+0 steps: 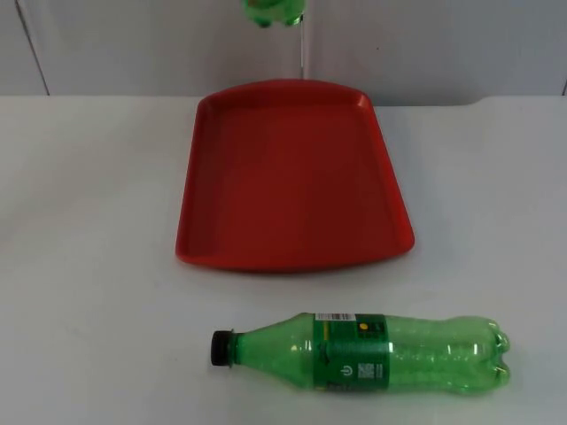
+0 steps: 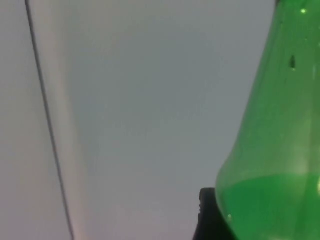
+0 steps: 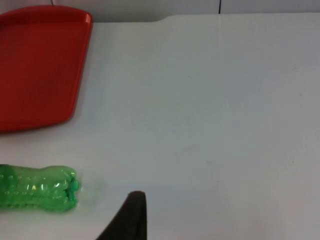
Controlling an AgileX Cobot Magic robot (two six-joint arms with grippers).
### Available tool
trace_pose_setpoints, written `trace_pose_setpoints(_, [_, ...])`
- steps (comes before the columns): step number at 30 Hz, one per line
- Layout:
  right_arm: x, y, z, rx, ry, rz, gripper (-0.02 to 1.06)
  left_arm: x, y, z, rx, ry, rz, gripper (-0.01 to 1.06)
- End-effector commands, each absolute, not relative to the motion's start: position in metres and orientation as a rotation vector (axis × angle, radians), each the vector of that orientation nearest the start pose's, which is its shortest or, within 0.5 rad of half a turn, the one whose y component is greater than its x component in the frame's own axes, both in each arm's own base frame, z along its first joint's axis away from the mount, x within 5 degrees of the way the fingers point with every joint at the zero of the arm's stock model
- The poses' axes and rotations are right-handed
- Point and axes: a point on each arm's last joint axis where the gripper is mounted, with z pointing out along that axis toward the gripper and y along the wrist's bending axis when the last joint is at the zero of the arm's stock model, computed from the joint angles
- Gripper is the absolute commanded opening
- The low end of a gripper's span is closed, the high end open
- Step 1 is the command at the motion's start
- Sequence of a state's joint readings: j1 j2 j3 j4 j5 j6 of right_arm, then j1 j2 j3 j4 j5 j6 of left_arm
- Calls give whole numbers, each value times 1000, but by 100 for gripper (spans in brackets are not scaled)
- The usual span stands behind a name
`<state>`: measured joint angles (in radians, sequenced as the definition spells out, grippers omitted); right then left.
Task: Place the bottle upright on the tray.
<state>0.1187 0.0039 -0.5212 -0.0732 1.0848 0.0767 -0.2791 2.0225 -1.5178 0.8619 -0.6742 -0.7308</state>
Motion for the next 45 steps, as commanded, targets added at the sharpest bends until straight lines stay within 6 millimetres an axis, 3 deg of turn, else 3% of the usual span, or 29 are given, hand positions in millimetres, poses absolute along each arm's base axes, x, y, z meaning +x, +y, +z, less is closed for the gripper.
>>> trace_pose_setpoints(1, [-7, -7, 281, -37, 2042, 26, 105, 449, -172, 281, 615, 1374, -552, 0])
trace_pose_setpoints(5, [-7, -7, 281, -37, 2042, 26, 105, 463, -168, 257, 559, 1355, -451, 0])
trace_pose_setpoints(12, [-7, -7, 281, -37, 2042, 26, 105, 476, -166, 220, 450, 1346, -469, 0])
trace_pose_setpoints(15, [-7, -7, 281, -37, 2042, 26, 105, 481, -166, 189, 458, 1355, -437, 0])
trace_pose_setpoints(17, [-7, -7, 281, -37, 2042, 26, 105, 483, -166, 180, 456, 1351, -431, 0])
trace_pose_setpoints(19, [-7, -7, 281, -37, 2042, 26, 105, 486, -164, 152, 426, 1351, -421, 0])
trace_pose_setpoints(21, [-7, -7, 281, -37, 2042, 26, 105, 486, -164, 144, 409, 1348, -426, 0])
trace_pose_setpoints(26, [-7, -7, 281, -37, 2042, 26, 105, 487, -163, 103, 399, 1406, -418, 0])
trace_pose_setpoints(31, [-7, -7, 281, -37, 2042, 26, 105, 485, -165, 91, 468, 1415, -393, 0])
trace_pose_setpoints(45, [-7, -7, 281, -37, 2042, 26, 105, 484, -167, 87, 521, 1441, -386, 0])
